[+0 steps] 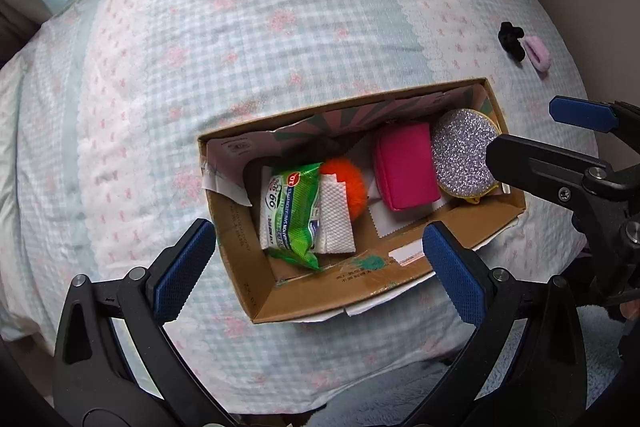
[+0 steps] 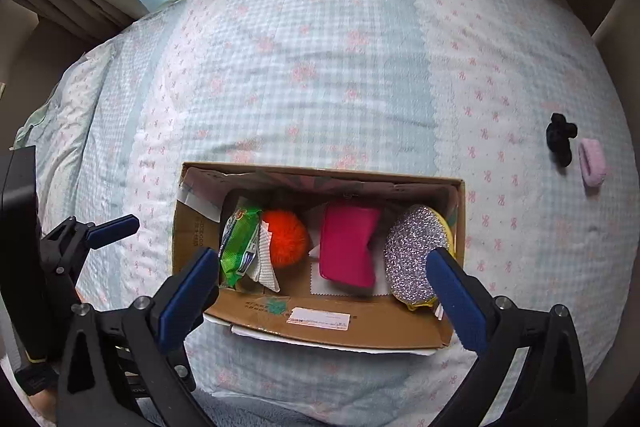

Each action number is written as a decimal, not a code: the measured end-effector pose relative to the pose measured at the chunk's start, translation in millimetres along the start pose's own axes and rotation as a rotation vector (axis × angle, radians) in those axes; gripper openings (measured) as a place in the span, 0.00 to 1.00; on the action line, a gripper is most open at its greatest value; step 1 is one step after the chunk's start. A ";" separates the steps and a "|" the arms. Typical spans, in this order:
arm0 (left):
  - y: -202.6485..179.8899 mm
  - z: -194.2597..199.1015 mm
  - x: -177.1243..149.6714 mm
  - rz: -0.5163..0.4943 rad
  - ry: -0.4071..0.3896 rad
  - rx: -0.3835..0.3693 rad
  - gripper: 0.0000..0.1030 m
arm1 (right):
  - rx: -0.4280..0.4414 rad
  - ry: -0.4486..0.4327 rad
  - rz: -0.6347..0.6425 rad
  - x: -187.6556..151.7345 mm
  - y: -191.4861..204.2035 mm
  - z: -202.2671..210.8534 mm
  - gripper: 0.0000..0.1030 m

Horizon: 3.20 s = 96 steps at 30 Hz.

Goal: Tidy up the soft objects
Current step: 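Withdraw both open tools and move toward the black plush and pink roll, then grasp the black plush with the left tool while the right tool grasps the pink fuzzy roll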

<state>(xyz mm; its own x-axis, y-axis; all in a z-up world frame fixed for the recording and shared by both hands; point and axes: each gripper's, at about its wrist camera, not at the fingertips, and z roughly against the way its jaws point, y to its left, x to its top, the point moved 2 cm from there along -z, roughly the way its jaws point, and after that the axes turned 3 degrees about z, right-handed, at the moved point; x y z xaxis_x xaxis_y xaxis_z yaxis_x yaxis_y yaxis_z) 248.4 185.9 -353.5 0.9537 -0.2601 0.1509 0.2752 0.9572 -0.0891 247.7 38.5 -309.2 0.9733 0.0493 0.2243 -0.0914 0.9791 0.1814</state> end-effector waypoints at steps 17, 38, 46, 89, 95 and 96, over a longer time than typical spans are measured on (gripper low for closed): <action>-38.7 177.7 -45.5 0.060 -0.359 0.015 1.00 | -0.152 -0.358 -0.017 -59.3 -12.9 187.7 1.00; -221.3 195.9 -22.1 0.012 -0.480 -0.084 1.00 | -0.206 -0.472 -0.151 -109.4 -217.8 248.4 1.00; -295.9 153.1 37.6 0.004 -0.443 -0.123 1.00 | -0.222 -0.412 -0.100 -81.5 -308.0 212.5 1.00; -397.3 -224.8 238.4 -0.125 -0.221 -0.093 0.23 | -0.107 -0.257 0.079 2.9 -443.6 -99.8 0.41; -394.9 -218.1 236.5 -0.121 -0.237 -0.088 0.22 | -0.112 -0.267 0.068 0.1 -443.1 -90.7 0.40; -394.8 -215.9 236.5 -0.120 -0.242 -0.086 0.22 | -0.112 -0.268 0.063 -0.3 -443.4 -87.9 0.40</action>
<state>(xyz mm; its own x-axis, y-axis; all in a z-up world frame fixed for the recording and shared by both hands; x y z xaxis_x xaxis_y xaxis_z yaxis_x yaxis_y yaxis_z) 391.4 -280.8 -495.1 0.8598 -0.3230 0.3954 0.4035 0.9044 -0.1385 306.4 -378.4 -473.9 0.8748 0.0719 0.4792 -0.1121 0.9921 0.0558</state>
